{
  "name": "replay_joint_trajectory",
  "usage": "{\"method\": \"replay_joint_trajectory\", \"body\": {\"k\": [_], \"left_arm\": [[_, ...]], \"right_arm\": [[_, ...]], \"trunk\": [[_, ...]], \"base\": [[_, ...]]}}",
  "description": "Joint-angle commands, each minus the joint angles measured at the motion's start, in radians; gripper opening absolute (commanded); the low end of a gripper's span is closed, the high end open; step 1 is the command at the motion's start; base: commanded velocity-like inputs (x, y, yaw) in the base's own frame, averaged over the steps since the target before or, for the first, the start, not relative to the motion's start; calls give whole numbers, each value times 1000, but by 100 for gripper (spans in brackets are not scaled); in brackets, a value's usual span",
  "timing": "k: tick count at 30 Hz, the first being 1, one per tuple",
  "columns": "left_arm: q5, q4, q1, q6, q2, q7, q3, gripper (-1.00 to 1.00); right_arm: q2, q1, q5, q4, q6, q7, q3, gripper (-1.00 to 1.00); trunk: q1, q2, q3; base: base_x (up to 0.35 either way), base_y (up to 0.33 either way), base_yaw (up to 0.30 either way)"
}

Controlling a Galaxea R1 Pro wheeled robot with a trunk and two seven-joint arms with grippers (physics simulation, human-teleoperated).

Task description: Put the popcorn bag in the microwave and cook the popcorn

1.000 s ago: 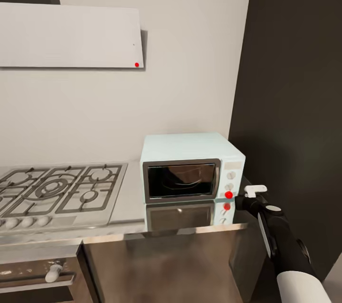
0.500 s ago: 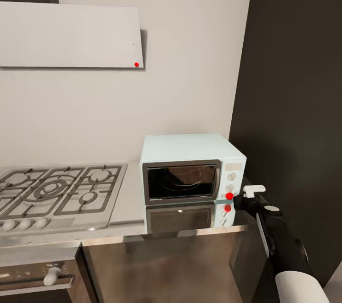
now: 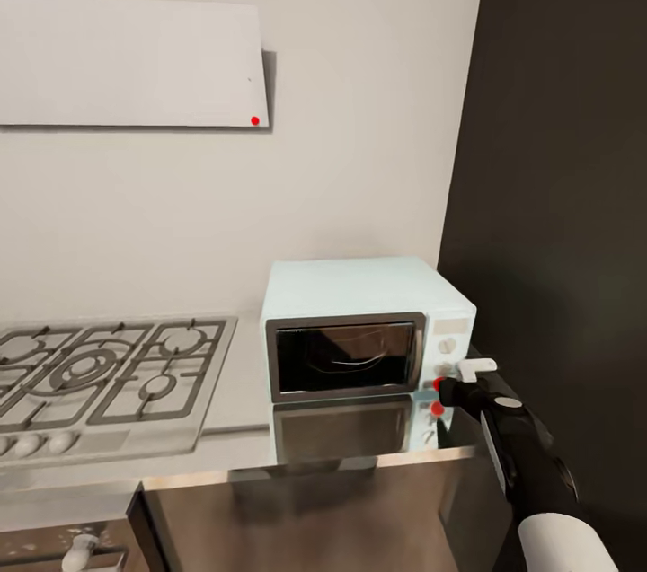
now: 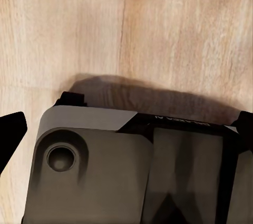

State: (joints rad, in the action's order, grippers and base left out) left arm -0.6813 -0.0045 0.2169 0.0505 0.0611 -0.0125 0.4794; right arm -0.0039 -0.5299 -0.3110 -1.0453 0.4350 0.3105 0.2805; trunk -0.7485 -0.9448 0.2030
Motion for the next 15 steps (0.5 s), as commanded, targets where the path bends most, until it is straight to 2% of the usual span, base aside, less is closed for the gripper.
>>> {"method": "replay_joint_trajectory", "body": {"k": [1,15], "left_arm": [[-9,1,1,4,0,-1,8,100],[-9,1,1,5,0,-1,8,100]], "right_arm": [[1,-1,-11,3,-2,5,2,-100],[-4,-1,-12,14,-7,-1,2,-100]], "trunk": [[0,-1,1],[0,-1,1]], "base": [[111,0,0],[21,0,0]]}}
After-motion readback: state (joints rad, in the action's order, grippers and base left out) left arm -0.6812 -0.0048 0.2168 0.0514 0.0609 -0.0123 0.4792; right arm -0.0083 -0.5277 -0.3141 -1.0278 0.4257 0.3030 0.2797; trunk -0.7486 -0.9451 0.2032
